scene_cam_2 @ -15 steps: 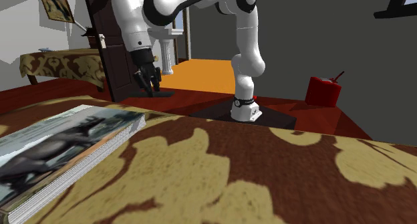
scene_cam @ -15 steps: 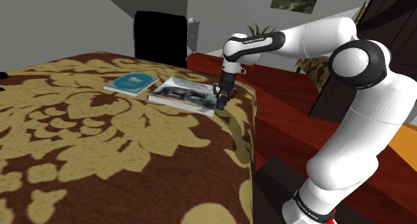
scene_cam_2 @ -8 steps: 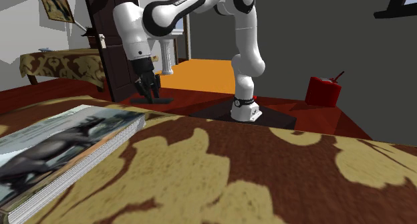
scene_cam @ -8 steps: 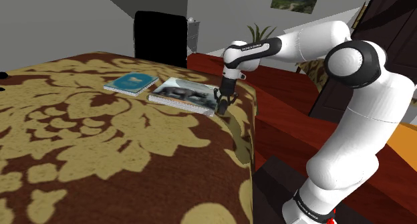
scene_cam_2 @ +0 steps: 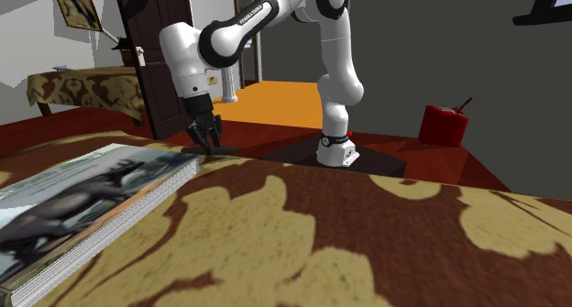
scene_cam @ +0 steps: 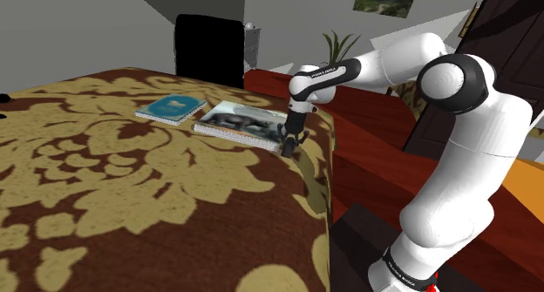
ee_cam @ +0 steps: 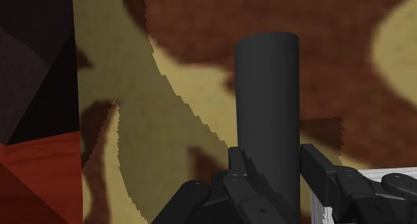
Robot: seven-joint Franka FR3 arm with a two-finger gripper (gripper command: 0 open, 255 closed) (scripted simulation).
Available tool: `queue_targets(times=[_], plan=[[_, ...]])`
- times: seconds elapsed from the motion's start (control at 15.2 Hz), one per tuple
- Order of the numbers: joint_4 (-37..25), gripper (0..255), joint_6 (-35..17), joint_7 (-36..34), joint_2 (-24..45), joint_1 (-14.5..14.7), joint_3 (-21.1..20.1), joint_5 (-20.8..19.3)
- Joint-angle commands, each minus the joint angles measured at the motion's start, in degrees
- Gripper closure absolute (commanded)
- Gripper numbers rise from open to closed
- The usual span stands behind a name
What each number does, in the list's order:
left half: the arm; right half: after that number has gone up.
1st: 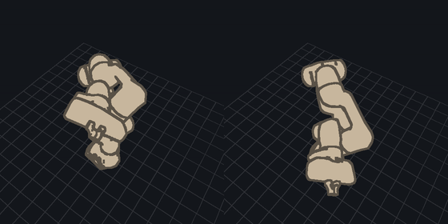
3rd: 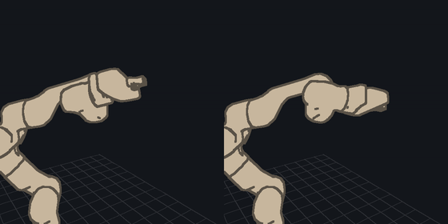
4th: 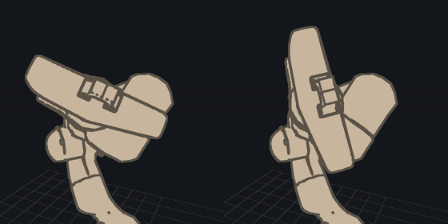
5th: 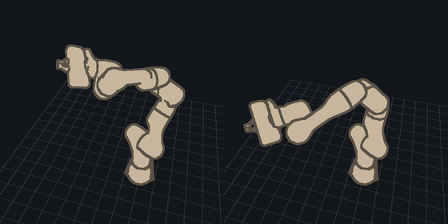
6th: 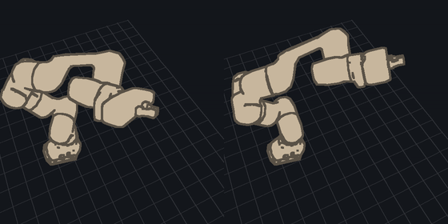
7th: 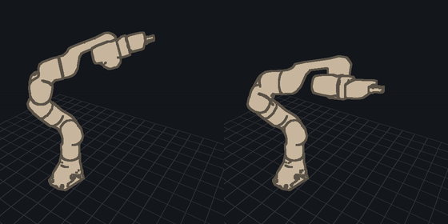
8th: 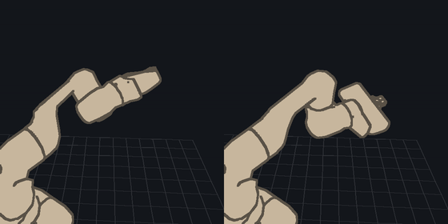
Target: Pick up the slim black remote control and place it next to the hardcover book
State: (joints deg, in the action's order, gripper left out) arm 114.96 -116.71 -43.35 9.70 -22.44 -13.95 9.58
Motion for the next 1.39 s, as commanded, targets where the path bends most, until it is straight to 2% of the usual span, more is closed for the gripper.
queue_targets(times=[0.0,0.4,0.92,0.99,1.32], plan=[[0.49,255,-1.38,0.07,0.86,0.09,0.0,-0.1],[2.22,255,-5.52,0.43,3.33,0.29,0.06,-0.36],[2.33,255,-5.82,0.45,3.52,0.33,0.09,-0.38],[2.18,0,-5.79,0.36,3.64,0.37,0.07,-0.42],[2.33,0,-5.82,0.46,3.53,0.33,0.09,-0.38]])
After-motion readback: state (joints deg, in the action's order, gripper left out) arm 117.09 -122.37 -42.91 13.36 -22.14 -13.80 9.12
